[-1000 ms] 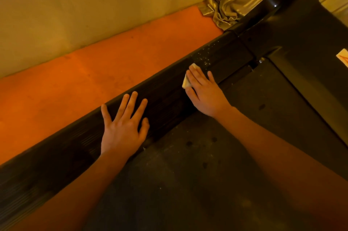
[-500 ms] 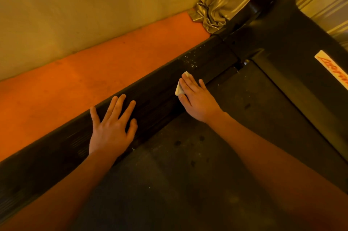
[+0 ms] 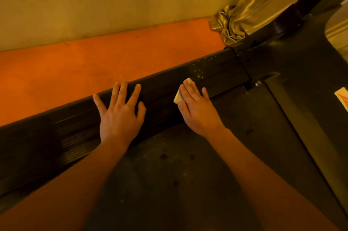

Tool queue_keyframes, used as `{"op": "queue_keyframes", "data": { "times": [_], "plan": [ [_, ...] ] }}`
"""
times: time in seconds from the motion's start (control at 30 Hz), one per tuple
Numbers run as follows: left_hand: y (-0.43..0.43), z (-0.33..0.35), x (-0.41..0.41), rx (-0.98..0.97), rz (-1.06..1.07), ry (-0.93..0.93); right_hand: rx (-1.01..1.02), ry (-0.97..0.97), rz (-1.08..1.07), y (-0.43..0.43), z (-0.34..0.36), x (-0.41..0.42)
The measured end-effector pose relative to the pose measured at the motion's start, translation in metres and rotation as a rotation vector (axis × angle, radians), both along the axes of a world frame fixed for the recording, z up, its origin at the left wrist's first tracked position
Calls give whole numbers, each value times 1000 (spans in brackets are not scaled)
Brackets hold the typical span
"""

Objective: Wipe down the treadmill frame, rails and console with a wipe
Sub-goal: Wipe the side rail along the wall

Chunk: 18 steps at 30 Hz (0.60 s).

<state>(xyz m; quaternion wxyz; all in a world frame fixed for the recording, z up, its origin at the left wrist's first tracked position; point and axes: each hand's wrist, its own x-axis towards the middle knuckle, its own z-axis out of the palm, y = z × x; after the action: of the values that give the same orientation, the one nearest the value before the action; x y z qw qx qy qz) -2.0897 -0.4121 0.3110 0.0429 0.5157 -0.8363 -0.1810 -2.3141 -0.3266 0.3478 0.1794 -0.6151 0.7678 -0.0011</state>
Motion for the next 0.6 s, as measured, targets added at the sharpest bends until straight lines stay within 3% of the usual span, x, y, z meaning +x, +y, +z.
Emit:
{"op": "queue_keyframes", "data": {
  "times": [0.23, 0.5, 0.6],
  "plan": [
    [3, -4, -1, -29, 12, 22, 50, 18, 15, -62, 5, -19],
    [3, -6, -1, -20, 5, 4, 132, 32, 82, 9, 22, -16],
    [1, -8, -2, -26, 5, 9, 156, 66, 96, -7, 19, -23]
  ]
}}
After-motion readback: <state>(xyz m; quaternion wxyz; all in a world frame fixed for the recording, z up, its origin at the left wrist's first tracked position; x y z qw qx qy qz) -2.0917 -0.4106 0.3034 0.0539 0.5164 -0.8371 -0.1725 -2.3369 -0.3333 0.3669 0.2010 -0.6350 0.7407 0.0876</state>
